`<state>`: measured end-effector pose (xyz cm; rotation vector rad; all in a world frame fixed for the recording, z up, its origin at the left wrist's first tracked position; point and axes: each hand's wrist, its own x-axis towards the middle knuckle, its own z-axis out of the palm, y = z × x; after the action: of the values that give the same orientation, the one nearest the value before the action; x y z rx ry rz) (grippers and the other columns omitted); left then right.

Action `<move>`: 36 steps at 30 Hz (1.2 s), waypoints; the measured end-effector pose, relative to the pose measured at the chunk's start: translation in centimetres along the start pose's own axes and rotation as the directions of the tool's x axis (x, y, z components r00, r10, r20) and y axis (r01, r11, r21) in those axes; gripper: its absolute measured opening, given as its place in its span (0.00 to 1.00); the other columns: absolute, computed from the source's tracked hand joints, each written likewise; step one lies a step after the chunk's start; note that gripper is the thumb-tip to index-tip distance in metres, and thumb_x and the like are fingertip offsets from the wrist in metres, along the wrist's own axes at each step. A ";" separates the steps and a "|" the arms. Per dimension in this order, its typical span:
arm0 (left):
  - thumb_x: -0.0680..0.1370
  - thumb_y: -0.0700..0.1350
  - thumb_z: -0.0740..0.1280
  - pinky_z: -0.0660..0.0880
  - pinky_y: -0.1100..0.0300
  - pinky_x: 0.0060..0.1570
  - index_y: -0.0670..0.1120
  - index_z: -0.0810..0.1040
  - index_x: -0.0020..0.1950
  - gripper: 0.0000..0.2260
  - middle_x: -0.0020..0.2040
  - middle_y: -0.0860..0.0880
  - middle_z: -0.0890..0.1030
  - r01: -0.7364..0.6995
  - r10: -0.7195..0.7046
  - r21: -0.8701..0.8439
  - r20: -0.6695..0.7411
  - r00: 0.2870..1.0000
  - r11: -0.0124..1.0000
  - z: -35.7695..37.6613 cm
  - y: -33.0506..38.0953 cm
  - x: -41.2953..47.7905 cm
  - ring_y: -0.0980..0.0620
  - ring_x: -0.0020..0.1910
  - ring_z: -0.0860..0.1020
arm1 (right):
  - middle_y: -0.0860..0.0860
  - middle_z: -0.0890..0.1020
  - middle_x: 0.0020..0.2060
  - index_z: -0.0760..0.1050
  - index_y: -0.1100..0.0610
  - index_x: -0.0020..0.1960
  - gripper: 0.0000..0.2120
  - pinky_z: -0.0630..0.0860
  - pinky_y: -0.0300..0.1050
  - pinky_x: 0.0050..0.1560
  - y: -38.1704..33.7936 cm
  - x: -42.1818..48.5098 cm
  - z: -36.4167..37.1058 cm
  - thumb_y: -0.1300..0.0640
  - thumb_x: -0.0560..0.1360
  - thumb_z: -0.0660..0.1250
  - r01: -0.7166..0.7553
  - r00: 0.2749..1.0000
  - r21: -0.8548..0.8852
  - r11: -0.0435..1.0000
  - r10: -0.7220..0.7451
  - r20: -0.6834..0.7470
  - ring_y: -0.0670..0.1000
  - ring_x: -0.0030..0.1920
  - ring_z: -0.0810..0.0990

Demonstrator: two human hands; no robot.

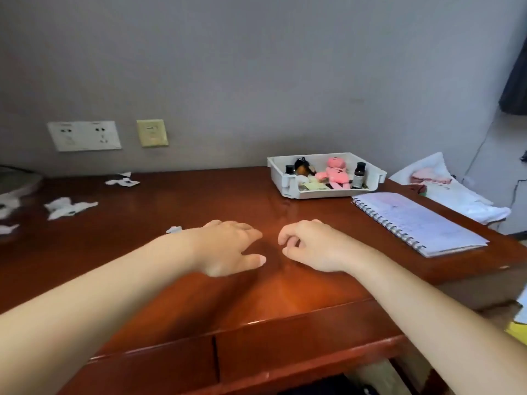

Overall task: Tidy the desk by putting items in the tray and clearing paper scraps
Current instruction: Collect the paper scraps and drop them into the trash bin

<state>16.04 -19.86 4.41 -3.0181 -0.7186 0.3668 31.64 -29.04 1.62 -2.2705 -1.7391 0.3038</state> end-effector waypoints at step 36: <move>0.75 0.65 0.58 0.47 0.45 0.75 0.51 0.47 0.78 0.38 0.79 0.47 0.46 0.738 -0.906 -0.525 -0.234 0.352 0.423 13.3 -38.7 -8.3 0.47 0.78 0.44 | 0.45 0.74 0.42 0.77 0.56 0.47 0.08 0.66 0.36 0.40 -27.0 27.6 14.7 0.62 0.78 0.59 0.576 0.802 0.150 0.803 -0.522 -0.290 0.44 0.44 0.70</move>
<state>-11.32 10.56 -3.96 -2.2237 -2.2383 -0.6149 9.47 5.43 -3.43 -1.4733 -2.0141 0.0986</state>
